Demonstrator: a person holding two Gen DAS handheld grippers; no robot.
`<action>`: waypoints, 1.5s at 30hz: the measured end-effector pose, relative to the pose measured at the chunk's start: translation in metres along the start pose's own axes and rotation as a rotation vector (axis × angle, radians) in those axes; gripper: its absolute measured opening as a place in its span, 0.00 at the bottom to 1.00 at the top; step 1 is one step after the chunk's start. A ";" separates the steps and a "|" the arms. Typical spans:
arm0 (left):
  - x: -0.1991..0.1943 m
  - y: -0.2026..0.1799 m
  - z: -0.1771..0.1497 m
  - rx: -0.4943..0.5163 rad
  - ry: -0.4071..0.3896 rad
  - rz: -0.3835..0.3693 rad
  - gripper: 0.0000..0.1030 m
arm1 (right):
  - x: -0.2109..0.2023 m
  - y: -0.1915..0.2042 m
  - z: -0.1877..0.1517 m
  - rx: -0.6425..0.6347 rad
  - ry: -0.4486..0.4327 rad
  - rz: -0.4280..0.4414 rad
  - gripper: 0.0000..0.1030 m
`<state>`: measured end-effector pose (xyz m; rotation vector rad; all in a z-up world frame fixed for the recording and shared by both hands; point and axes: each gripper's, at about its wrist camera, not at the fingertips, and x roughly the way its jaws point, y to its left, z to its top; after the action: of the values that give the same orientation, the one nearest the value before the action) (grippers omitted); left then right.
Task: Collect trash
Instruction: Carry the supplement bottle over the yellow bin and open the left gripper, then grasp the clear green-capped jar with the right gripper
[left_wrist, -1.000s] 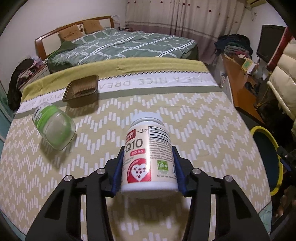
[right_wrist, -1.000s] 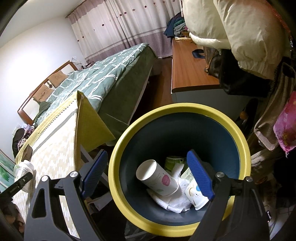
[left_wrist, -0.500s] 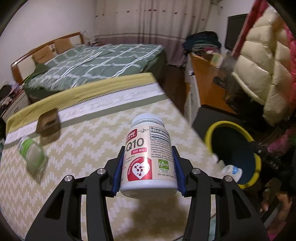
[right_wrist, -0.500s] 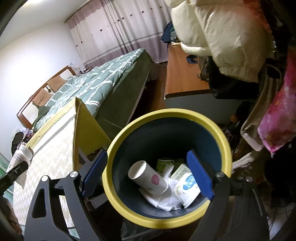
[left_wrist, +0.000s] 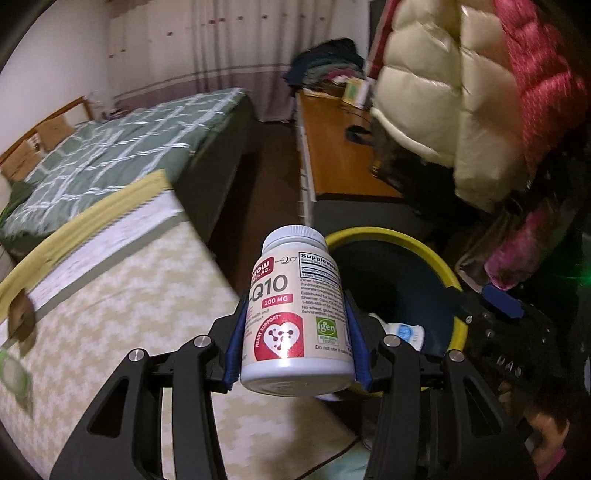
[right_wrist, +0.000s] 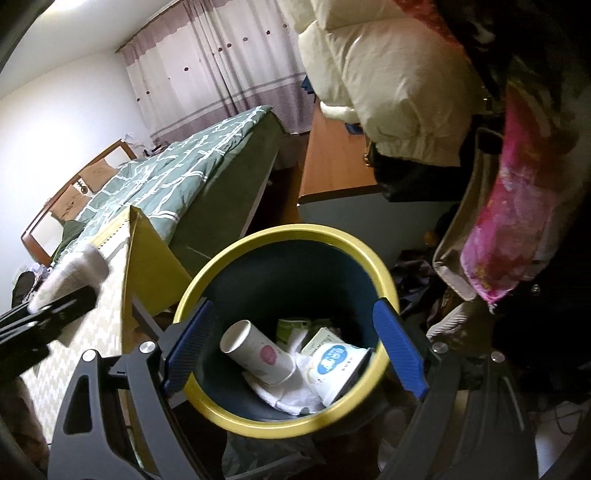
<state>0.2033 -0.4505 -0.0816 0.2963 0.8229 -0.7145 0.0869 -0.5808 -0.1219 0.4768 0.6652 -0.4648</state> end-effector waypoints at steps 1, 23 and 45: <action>0.005 -0.006 0.002 0.010 0.007 -0.007 0.46 | -0.001 -0.001 0.000 0.000 -0.002 -0.005 0.80; -0.019 0.012 0.004 -0.090 -0.074 -0.067 0.84 | -0.005 -0.003 -0.002 -0.021 0.006 -0.040 0.80; -0.205 0.237 -0.139 -0.483 -0.304 0.355 0.92 | -0.006 0.127 -0.018 -0.245 0.037 0.067 0.81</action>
<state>0.1908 -0.1128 -0.0252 -0.1020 0.6063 -0.2053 0.1431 -0.4686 -0.0963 0.2755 0.7294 -0.3070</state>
